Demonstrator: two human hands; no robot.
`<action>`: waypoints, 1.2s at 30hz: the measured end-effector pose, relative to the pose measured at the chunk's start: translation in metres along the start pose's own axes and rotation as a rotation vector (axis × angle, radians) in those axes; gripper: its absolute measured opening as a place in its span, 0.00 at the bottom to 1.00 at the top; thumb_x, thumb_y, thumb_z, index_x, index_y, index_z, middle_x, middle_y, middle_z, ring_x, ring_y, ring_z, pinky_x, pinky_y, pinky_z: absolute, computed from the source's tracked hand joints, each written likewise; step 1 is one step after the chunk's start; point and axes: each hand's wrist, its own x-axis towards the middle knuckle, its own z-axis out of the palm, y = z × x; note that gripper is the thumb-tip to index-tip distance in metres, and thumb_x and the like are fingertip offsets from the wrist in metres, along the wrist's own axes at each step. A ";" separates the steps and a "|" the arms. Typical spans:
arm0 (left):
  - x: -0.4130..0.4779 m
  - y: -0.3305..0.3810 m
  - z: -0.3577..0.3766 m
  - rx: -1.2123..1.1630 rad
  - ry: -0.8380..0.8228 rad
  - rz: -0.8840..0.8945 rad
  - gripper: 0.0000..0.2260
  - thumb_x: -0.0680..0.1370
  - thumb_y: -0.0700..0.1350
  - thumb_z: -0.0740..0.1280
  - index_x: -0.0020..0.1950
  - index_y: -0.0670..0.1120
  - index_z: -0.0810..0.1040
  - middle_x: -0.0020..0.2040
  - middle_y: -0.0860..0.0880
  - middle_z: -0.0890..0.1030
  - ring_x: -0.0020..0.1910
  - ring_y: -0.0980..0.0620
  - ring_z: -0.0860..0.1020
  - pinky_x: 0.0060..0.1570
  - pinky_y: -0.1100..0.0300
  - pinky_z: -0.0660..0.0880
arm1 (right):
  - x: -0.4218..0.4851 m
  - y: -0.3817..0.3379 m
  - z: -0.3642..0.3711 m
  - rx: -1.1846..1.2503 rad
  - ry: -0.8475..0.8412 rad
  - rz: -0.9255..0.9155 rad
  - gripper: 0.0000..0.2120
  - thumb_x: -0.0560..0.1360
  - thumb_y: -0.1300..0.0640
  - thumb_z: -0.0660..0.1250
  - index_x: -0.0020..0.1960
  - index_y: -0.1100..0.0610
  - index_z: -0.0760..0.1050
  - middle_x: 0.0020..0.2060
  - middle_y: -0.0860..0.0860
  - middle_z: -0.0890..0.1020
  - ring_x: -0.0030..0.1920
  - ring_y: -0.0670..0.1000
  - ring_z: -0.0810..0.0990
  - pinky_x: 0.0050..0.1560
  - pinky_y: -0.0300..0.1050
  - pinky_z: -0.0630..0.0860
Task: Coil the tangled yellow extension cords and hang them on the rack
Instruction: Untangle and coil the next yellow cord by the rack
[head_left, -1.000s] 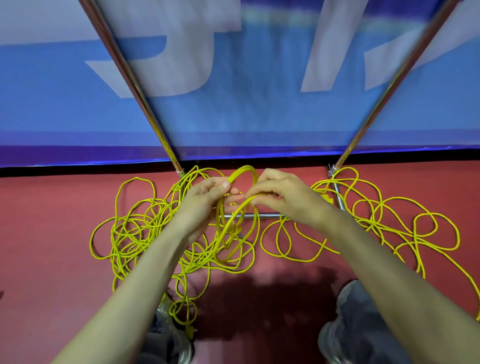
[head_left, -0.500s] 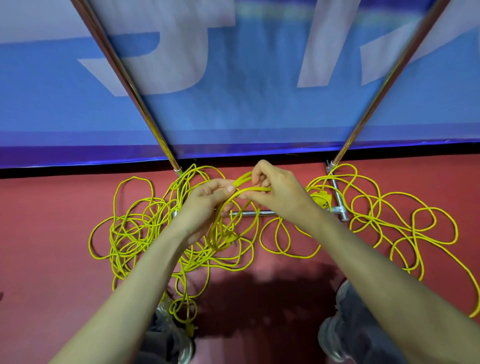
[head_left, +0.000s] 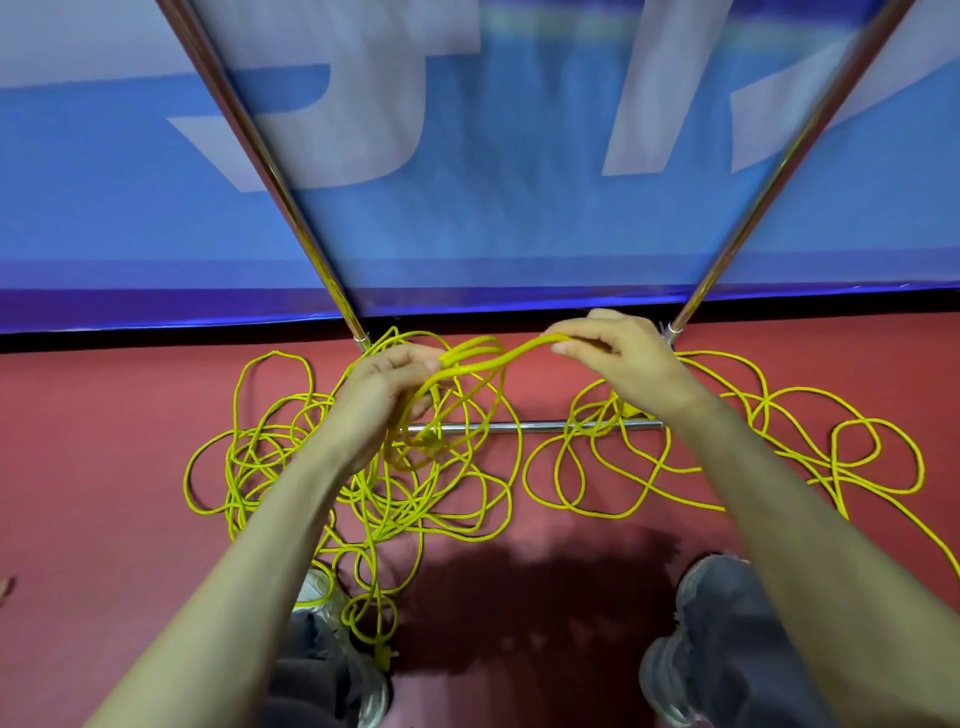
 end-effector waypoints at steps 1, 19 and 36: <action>0.000 -0.002 0.000 0.046 0.002 0.008 0.05 0.79 0.36 0.63 0.47 0.41 0.78 0.39 0.40 0.71 0.24 0.55 0.67 0.25 0.66 0.64 | 0.000 0.001 -0.001 -0.030 0.013 0.000 0.09 0.75 0.57 0.68 0.54 0.53 0.82 0.34 0.45 0.70 0.37 0.40 0.71 0.41 0.29 0.65; -0.006 -0.010 0.015 0.084 -0.186 0.096 0.10 0.75 0.49 0.68 0.51 0.43 0.80 0.39 0.48 0.79 0.29 0.56 0.66 0.33 0.62 0.63 | 0.004 -0.012 0.008 0.058 0.102 0.083 0.05 0.74 0.57 0.69 0.49 0.55 0.82 0.38 0.51 0.81 0.38 0.42 0.75 0.41 0.30 0.66; -0.006 -0.005 0.009 0.154 -0.159 0.054 0.15 0.76 0.54 0.62 0.37 0.45 0.79 0.26 0.49 0.65 0.25 0.56 0.59 0.27 0.65 0.59 | 0.001 -0.016 0.003 0.220 -0.104 0.062 0.03 0.75 0.56 0.68 0.44 0.50 0.79 0.37 0.46 0.80 0.39 0.38 0.73 0.43 0.32 0.67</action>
